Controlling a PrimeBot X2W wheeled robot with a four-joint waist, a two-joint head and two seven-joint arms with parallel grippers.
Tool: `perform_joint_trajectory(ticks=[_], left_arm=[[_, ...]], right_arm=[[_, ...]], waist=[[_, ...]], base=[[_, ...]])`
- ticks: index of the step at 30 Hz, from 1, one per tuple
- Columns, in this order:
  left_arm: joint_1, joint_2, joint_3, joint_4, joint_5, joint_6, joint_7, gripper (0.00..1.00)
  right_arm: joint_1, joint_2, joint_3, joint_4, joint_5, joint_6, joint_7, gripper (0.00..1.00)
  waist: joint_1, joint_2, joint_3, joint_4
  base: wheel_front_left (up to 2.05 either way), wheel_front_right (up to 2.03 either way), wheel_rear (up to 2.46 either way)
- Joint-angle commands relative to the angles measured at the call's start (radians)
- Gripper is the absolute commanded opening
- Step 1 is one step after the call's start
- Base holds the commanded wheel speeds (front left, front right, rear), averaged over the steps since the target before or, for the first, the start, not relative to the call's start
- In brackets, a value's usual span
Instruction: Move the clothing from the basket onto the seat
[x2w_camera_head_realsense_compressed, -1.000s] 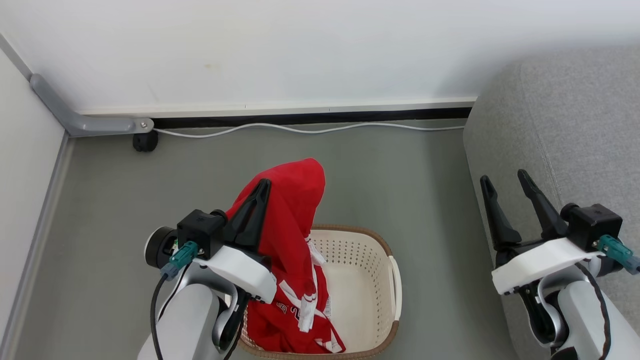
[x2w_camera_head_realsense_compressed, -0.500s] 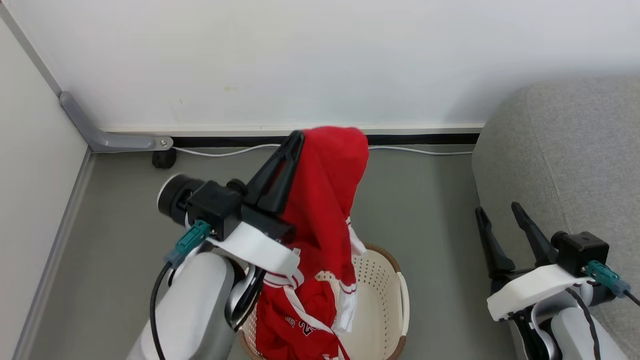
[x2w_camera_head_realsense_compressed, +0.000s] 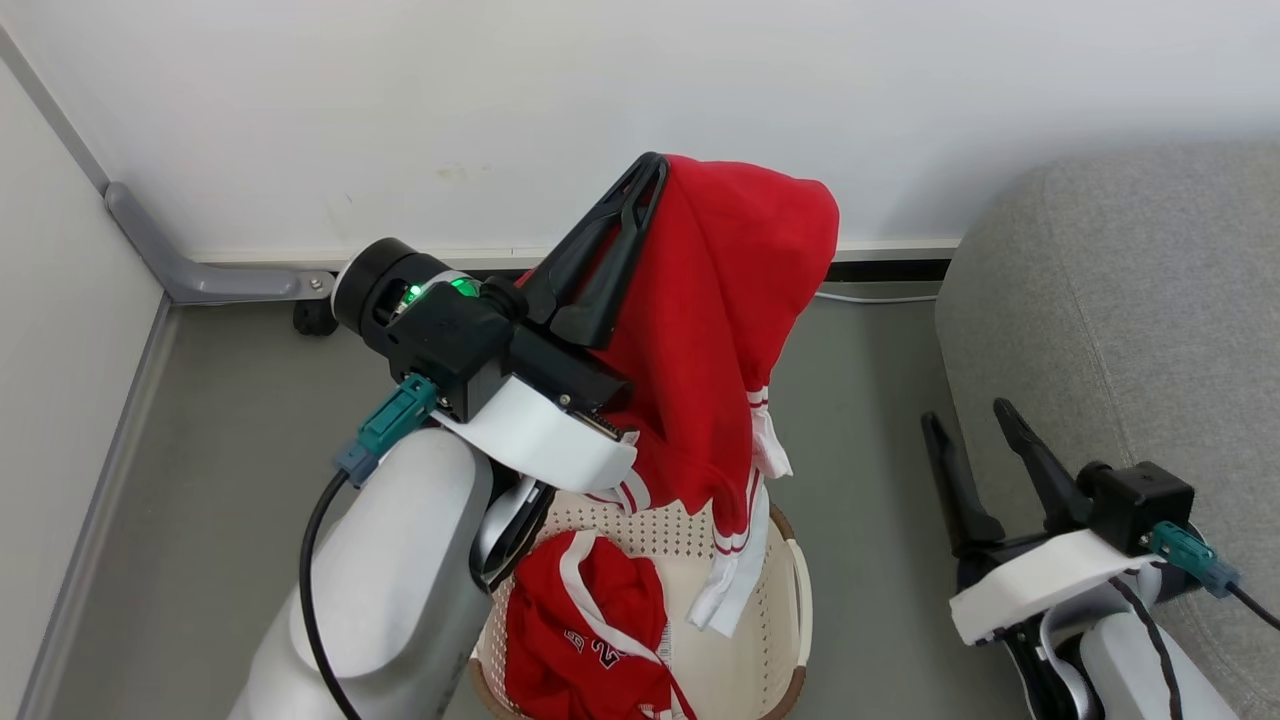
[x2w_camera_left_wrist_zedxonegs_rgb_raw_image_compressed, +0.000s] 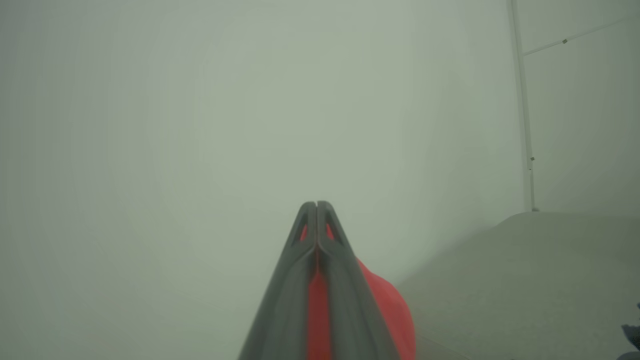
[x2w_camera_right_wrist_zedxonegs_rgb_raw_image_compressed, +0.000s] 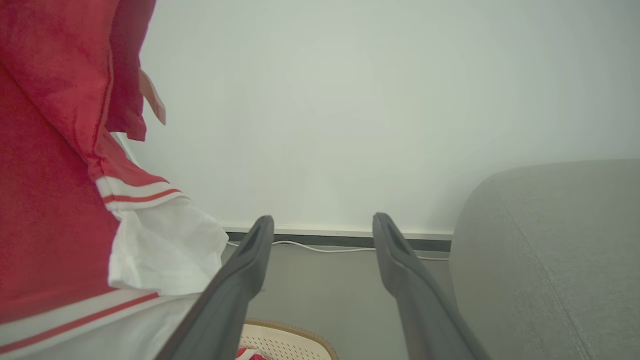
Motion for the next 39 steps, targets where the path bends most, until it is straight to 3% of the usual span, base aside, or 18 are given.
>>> perform_joint_trajectory(ticks=[1, 8, 16, 19, 28, 39], left_arm=[[-0.057, 0.011, 0.024, -0.025, -0.022, -0.004, -0.005, 0.0], [-0.06, 0.011, -0.006, -0.024, -0.037, 0.005, -0.005, 0.0], [-0.073, 0.011, -0.045, -0.017, -0.051, 0.013, -0.005, 0.0], [-0.076, 0.011, -0.055, -0.018, -0.056, 0.017, -0.005, 0.0], [-0.079, 0.011, -0.089, -0.027, -0.075, 0.024, -0.005, 0.0], [-0.075, 0.011, -0.128, -0.039, -0.102, 0.027, -0.005, 0.0]], right_arm=[[-0.033, 0.002, 0.04, -0.064, -0.001, 0.004, -0.006, 1.0], [-0.067, -0.004, 0.133, -0.211, 0.021, 0.004, -0.006, 1.0], [-0.127, -0.048, 0.33, -0.453, 0.053, 0.004, -0.006, 1.0], [-0.147, -0.056, 0.379, -0.47, 0.046, 0.004, -0.006, 1.0], [-0.191, -0.027, 0.424, -0.366, -0.019, 0.004, -0.006, 1.0], [-0.197, 0.034, 0.403, -0.082, -0.064, 0.004, -0.006, 1.0]], waist=[[0.0, 0.0, 0.002, -0.003], [0.0, 0.0, 0.01, -0.006], [0.0, 0.0, 0.019, 0.001], [0.0, 0.0, 0.02, 0.004], [0.0, 0.0, 0.025, 0.023], [0.0, 0.0, 0.029, 0.058]], base=[[0.0, 0.0, 0.0], [0.0, 0.0, 0.0], [0.0, 0.0, 0.0], [0.0, 0.0, 0.0], [0.0, 0.0, 0.0], [0.0, 0.0, 0.0]])
